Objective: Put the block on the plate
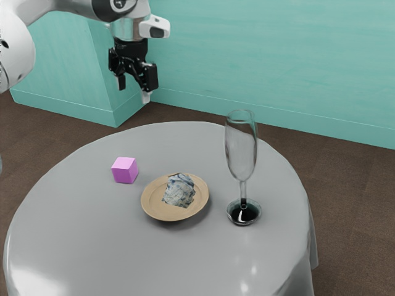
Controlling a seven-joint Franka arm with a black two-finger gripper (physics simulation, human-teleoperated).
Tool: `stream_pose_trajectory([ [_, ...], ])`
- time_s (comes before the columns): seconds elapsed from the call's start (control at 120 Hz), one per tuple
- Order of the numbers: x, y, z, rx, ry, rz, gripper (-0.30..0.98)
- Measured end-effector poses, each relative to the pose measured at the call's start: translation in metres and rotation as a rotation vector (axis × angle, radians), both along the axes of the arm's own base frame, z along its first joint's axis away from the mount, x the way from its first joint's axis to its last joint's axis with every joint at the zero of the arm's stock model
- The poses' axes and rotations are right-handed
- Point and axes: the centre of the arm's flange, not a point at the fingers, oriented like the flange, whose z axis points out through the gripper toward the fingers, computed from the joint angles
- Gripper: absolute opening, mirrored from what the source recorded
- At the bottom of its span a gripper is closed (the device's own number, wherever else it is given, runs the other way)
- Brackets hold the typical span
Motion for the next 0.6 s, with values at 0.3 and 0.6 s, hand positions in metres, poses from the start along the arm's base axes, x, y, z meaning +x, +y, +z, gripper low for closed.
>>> stream_pose_trajectory([
  [0.3, 0.051, 0.047, -0.134, 0.054, 0.188, 0.02, 0.68],
  [0.6, 0.088, 0.115, -0.249, -0.032, 0.21, 0.082, 0.69],
])
